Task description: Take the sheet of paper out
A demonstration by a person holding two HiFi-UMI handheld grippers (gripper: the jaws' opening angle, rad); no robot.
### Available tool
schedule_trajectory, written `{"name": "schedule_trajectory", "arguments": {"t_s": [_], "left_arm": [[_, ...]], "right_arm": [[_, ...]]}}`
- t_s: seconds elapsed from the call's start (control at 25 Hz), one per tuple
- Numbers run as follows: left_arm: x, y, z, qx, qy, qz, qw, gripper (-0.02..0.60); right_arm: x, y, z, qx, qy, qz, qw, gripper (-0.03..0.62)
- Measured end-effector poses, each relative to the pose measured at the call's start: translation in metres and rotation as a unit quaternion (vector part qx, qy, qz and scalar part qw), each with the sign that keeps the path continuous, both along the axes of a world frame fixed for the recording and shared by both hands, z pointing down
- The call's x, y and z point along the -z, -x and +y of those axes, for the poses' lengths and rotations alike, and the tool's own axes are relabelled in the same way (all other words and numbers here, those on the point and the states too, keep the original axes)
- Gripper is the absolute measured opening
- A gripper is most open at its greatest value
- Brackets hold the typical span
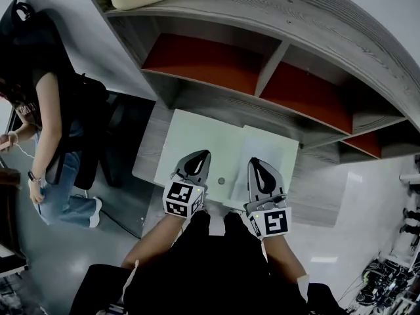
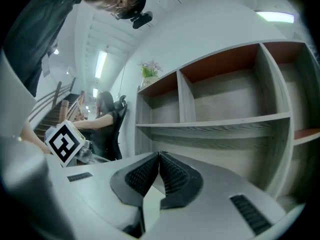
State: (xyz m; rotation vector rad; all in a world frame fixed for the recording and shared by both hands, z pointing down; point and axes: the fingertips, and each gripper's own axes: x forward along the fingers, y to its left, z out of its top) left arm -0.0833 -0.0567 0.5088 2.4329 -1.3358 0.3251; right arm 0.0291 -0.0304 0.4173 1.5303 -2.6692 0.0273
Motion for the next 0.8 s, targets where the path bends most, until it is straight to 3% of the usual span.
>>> {"name": "schedule_trajectory", "arguments": {"t_s": [0.28, 0.52, 0.6, 0.72, 0.8], "left_arm": [[-0.063, -0.030, 0.004, -0.029, 0.110, 0.006, 0.9934, 0.009], [-0.103, -0.039, 0.006, -0.023, 0.172, -0.002, 0.9847, 0.014], [-0.114, -0.045, 0.008, -0.023, 0.190, 0.003, 0.9816, 0.081], [-0.128, -0.056, 0.012, -0.032, 0.225, 0.039, 0.9732, 0.127], [-0.138, -0.069, 0.017, -0.042, 0.264, 0.085, 0.9598, 0.152]], "right_arm": [[-0.011, -0.018, 0.005, -0.003, 0.010, 0.004, 1.000, 0.025], [-0.030, -0.025, 0.012, 0.006, 0.041, 0.017, 0.999, 0.025], [-0.030, -0.029, 0.014, 0.001, 0.037, 0.011, 0.999, 0.025], [-0.036, -0.037, 0.017, -0.003, 0.051, 0.017, 0.999, 0.025], [-0.034, -0.043, 0.017, -0.009, 0.044, 0.010, 0.999, 0.025]]}}
